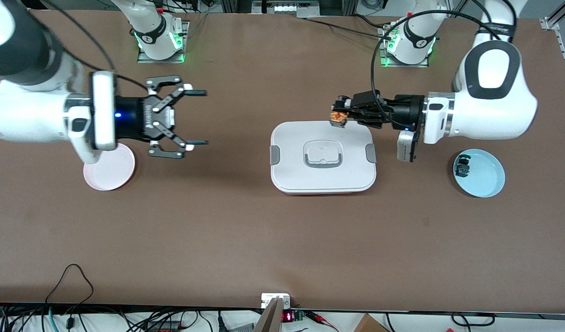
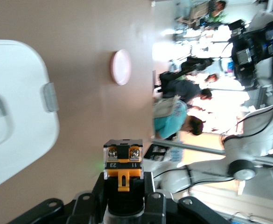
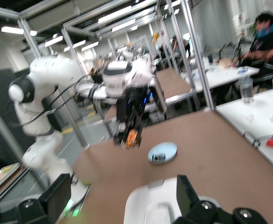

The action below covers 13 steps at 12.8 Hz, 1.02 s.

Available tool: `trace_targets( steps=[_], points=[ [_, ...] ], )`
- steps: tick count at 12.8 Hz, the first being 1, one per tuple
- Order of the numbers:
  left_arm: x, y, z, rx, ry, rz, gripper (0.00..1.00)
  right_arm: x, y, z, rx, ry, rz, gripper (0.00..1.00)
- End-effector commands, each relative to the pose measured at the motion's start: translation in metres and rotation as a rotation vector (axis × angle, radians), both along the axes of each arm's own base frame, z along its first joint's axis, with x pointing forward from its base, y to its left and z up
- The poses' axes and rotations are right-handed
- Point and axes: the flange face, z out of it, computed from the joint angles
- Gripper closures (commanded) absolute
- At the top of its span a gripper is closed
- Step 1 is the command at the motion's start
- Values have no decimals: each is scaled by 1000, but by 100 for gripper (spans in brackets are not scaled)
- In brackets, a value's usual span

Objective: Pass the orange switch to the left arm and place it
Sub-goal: 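Carry the switch to the blue plate with the left gripper while the right gripper retracts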

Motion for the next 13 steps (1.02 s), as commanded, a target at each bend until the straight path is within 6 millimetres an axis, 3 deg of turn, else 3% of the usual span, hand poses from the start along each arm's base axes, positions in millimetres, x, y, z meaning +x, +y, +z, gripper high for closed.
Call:
trace_targets(
  steps=[1, 3, 7, 9, 13],
  points=[
    [-1, 30, 8, 233, -88, -119, 91, -12, -57, 26, -179, 25, 52, 0],
    [-3, 48, 7, 399, -127, -218, 91, -28, -93, 50, -328, 59, 90, 0],
    [-4, 85, -18, 770, -220, -460, 91, -76, -133, 103, -741, 109, -21, 0],
    [0, 108, -30, 893, -288, -638, 91, -100, -134, 126, -916, 103, -101, 0],
    [22, 194, -60, 939, -370, -909, 91, -117, -130, 130, -1163, 184, -227, 0]
  ],
)
